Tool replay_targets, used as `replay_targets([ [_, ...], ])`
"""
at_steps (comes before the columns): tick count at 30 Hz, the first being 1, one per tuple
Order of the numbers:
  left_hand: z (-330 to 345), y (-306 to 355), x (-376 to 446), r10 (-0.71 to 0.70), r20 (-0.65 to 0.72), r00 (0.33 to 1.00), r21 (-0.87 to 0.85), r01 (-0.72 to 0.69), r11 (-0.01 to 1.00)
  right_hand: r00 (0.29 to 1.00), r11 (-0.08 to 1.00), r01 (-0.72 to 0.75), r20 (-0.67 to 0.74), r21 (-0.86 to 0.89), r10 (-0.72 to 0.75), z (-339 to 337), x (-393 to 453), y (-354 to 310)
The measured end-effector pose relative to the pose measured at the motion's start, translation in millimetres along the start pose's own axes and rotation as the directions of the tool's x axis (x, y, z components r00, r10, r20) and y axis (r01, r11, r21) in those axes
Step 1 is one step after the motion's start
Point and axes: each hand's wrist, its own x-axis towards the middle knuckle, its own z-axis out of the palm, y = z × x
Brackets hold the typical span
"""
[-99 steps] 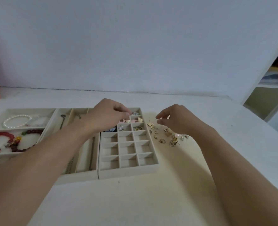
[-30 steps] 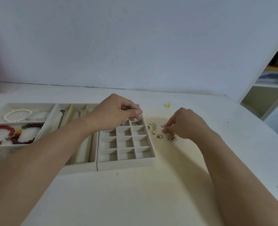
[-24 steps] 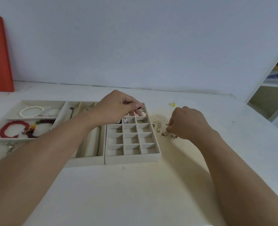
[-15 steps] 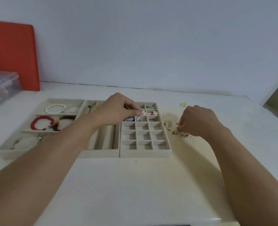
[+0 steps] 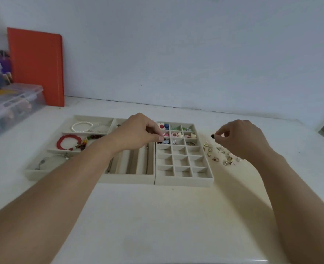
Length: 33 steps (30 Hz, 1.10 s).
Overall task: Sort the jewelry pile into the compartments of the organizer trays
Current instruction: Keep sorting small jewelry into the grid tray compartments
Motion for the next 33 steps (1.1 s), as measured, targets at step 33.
replay_targets([
  [33, -6.8, 2.5, 11.7, 0.137, 0.061, 0.989, 0.013, -0.138, 0.990, 0.916, 0.837, 0.397, -0.109, 0.376, -0.385, 42.9, 4.4, -83.8],
])
